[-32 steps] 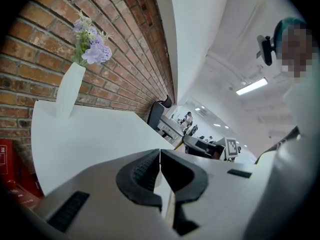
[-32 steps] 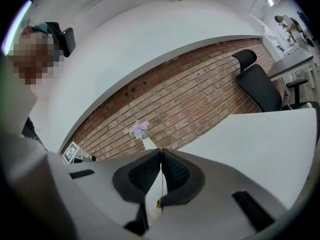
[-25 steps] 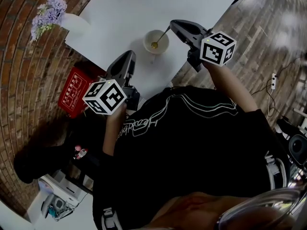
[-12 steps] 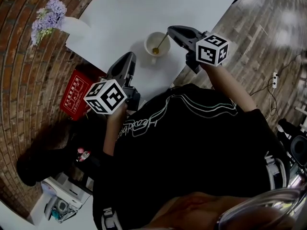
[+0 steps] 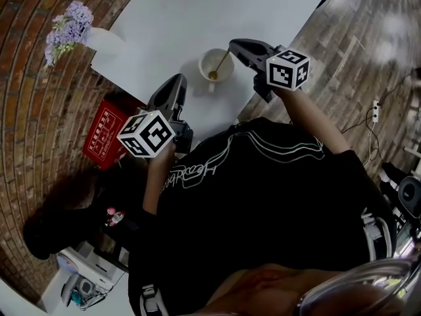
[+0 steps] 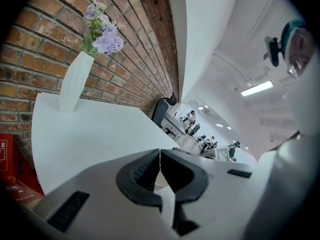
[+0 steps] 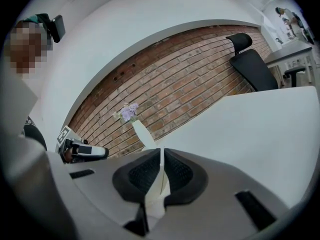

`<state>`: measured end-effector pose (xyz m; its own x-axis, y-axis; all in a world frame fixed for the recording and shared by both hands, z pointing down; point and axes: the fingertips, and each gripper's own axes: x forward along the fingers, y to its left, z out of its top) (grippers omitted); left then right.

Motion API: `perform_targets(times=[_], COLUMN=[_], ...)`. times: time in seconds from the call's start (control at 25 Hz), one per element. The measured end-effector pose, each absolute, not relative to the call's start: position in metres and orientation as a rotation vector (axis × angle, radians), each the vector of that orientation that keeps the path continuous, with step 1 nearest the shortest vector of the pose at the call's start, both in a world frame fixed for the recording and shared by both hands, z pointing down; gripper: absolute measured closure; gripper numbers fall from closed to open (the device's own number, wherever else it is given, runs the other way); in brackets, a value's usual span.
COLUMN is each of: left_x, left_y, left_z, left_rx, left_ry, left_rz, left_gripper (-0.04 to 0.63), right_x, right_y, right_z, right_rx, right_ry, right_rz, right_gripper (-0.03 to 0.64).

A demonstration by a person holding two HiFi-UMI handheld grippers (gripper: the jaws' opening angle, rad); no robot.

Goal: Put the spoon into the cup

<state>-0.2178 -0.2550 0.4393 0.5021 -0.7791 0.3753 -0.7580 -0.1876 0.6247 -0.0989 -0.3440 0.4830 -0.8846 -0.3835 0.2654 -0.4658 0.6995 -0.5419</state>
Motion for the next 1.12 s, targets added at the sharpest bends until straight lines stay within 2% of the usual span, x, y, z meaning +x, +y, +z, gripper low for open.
perform_targets(times=[0.2, 0.28, 0.56, 0.8, 1.12], left_x=[-0.215, -0.215, -0.216, -0.208, -0.187], left_y=[-0.253, -0.253, -0.249, -0.241, -0.235], left_z=[0.44, 0.439, 0.432, 0.414, 0.386], left_rx=[1.961, 1.965, 1.981, 2.03, 2.121], left_ry=[-1.277, -1.278, -1.295, -1.31, -1.27], left_rz=[-0.006, -0.006, -0.009, -0.01, -0.035], left_gripper=[0.589, 0.589, 0.588, 0.588, 0.588], right_x=[-0.095, -0.094, -0.078, -0.058, -0.045], right_y=[-0.349, -0.349, -0.351, -0.332, -0.298], right_z=[0.486, 0.486, 0.47, 0.426, 0.371], right_rx=[0.742, 0.744, 0.804, 0.789, 0.718], right_ry=[-2.755, -2.758, -2.785, -2.87, -3.01], right_rz=[0.992, 1.02, 1.04, 0.966, 0.917], right_gripper=[0.61, 0.564, 0.503, 0.506, 0.585])
